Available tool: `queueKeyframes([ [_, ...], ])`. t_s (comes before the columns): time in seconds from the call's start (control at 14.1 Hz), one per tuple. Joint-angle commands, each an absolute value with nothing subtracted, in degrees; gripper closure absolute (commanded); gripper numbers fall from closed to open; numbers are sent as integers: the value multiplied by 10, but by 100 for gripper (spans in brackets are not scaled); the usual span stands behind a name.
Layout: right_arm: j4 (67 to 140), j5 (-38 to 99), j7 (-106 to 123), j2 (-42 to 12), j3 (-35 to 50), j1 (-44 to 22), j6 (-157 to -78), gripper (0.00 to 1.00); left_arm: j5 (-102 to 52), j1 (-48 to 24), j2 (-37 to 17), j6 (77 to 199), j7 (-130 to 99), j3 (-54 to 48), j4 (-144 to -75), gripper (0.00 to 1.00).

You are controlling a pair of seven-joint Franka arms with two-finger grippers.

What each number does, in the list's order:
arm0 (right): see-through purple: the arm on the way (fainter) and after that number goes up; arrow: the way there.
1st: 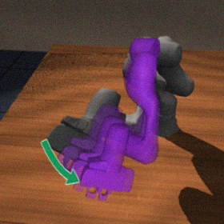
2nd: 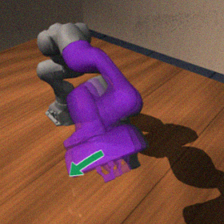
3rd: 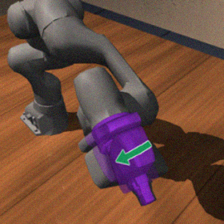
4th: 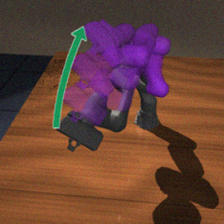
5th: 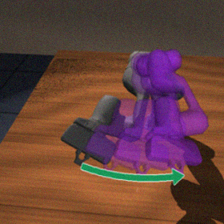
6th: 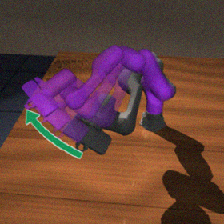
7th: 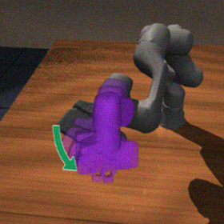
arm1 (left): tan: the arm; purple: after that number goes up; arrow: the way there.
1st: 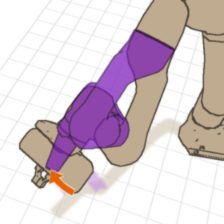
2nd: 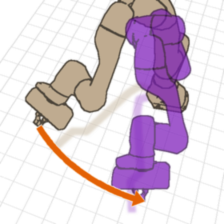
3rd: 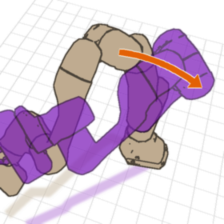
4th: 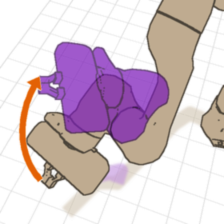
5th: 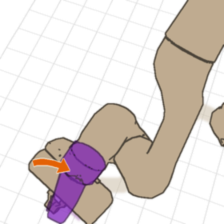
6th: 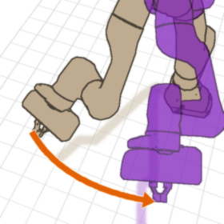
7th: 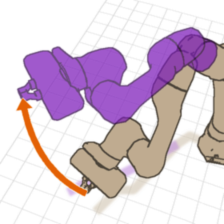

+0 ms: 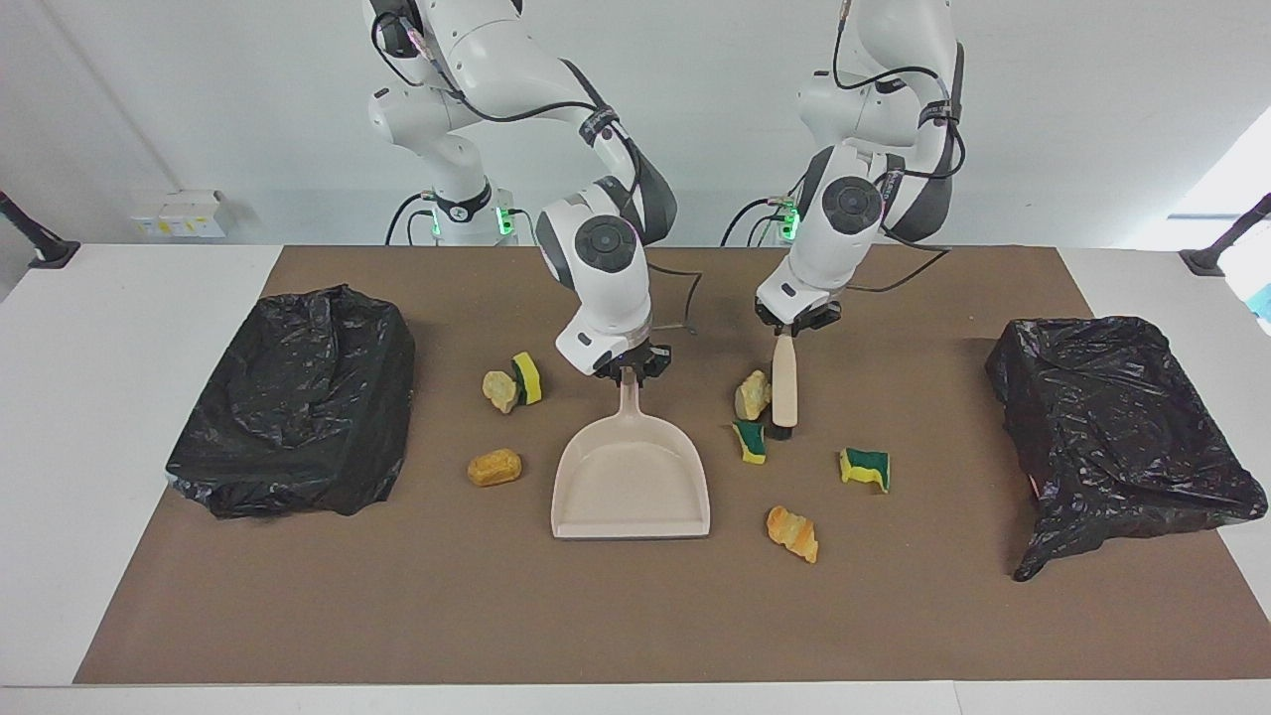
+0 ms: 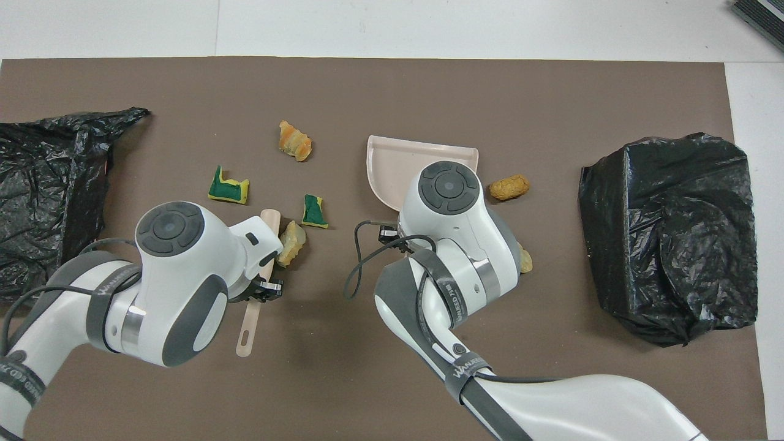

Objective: Sweep and dump trash in bin
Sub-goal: 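Sweep sponge pieces with the left gripper's brush toward the dustpan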

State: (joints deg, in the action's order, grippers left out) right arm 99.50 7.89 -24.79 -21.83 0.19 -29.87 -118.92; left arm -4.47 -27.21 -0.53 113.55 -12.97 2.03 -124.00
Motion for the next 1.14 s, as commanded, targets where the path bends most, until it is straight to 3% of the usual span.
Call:
queueKeyframes([
  [0.0, 1005, 92, -110, -174, 4, -266, -1157, 100, -53, -251, -73, 1063, -124, 27, -1111, 100],
  [0.14, 1013, 84, -26, -147, 3, -251, -1100, 100, -51, -236, -107, 1034, -124, 28, -1047, 100],
  [0.28, 1051, 45, 72, -120, 4, -244, -1092, 100, -39, -233, -110, 1039, -117, 32, -1042, 100],
  [0.64, 1099, 4, 356, -103, 4, -244, -1134, 100, -9, -193, -140, 1124, -13, 31, -1027, 100],
  [0.85, 1114, 1, 387, -107, 4, -253, -1158, 100, -8, -198, -202, 1143, -11, 30, -957, 100],
  [1.06, 1132, -24, 365, -105, 3, -278, -1171, 100, 23, -209, -226, 1135, 0, 24, -931, 100],
])
